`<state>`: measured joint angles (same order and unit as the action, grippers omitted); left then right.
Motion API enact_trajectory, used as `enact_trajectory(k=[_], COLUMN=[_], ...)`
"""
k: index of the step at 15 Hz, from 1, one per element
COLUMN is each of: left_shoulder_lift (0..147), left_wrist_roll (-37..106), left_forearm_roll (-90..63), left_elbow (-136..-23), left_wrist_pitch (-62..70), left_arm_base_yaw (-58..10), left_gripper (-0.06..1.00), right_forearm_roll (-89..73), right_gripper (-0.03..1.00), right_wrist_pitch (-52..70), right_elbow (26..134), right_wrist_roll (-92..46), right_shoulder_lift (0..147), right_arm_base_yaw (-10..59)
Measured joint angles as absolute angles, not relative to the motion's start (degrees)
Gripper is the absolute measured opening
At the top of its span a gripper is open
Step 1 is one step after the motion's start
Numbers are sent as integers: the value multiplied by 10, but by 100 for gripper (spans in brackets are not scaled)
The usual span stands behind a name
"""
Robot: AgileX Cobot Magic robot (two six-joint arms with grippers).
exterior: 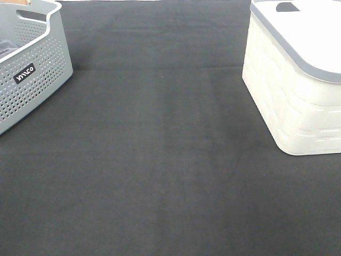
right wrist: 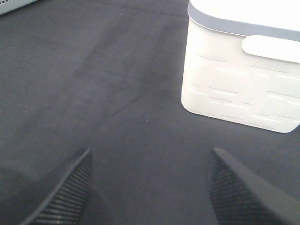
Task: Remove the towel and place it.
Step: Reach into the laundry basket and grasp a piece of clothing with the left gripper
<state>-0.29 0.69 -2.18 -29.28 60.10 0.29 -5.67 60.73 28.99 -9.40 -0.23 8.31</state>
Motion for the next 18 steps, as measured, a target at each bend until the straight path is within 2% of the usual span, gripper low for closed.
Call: enact_trajectory(k=[11,18], left_shoulder_lift=[1,184], left_wrist_roll=[-14,-80], left_forearm_roll=[-28,10], left_elbow=[-308,-394], left_wrist_pitch=[601,552], left_arm_base_yaw=[3,3], left_gripper=[75,75], right_forearm_roll=[-57,-57], right_gripper=[68,68], right_wrist_pitch=[607,607], right_elbow=[290,290], right_wrist_roll=[-94,-94], right_shoulder_lift=[-2,-2], right_arm_base_yaw=[83,83])
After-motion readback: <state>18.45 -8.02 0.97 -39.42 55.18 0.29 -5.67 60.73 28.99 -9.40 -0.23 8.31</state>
